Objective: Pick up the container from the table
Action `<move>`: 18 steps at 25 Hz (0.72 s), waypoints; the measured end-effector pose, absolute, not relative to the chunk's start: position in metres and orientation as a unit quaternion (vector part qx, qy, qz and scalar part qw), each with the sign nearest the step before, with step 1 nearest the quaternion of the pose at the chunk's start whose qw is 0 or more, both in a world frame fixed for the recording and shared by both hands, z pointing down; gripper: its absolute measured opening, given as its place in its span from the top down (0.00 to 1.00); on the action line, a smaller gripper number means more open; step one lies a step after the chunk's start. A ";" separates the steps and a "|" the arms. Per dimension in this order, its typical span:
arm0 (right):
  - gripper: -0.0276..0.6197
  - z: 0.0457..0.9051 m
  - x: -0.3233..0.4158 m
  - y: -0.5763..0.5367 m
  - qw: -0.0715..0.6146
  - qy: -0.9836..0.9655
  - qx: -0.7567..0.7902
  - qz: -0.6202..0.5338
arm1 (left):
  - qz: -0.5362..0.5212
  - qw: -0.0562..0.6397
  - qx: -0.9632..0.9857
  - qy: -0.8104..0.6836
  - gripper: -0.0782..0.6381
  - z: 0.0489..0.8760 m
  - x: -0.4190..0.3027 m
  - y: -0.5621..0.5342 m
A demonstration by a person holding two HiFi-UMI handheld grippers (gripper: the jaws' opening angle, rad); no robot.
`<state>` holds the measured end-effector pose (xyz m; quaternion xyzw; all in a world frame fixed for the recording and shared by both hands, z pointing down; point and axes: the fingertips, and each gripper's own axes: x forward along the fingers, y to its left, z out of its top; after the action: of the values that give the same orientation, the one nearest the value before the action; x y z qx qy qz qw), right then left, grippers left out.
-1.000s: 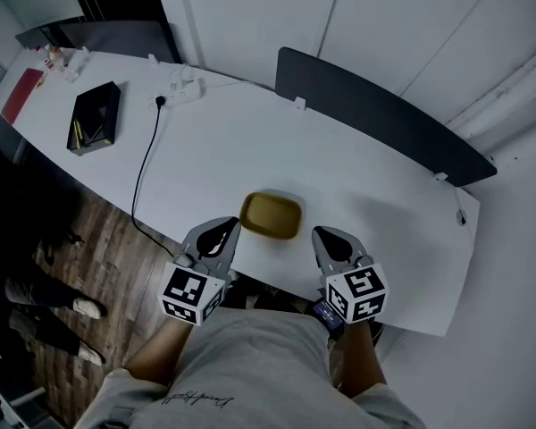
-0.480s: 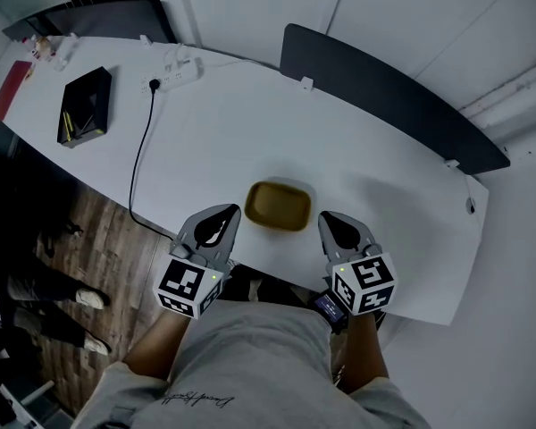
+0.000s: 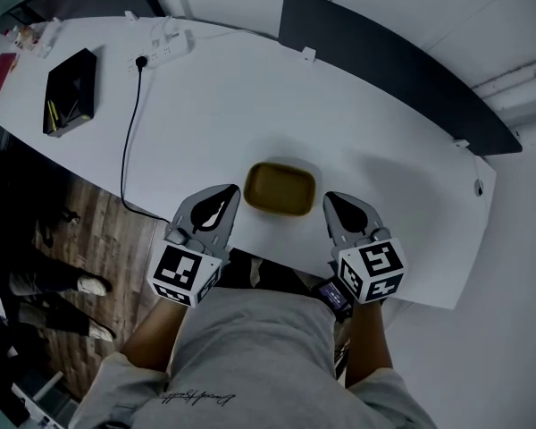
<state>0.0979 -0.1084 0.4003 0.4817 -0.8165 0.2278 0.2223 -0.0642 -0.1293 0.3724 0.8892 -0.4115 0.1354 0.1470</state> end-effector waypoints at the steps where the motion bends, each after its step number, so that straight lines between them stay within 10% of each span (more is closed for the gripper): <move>1: 0.93 0.402 0.099 -0.109 0.224 -0.815 0.482 0.230 | 0.136 0.148 0.889 -0.411 0.90 0.374 -0.064 -0.131; 18: 0.93 0.437 0.103 -0.121 0.245 -0.797 0.490 0.255 | 0.149 0.183 0.883 -0.405 0.90 0.406 -0.066 -0.140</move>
<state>0.1030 -0.1215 0.4368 0.4901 -0.7968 0.2548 0.2448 -0.0657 -0.1402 0.4063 0.8832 -0.4053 0.1485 0.1832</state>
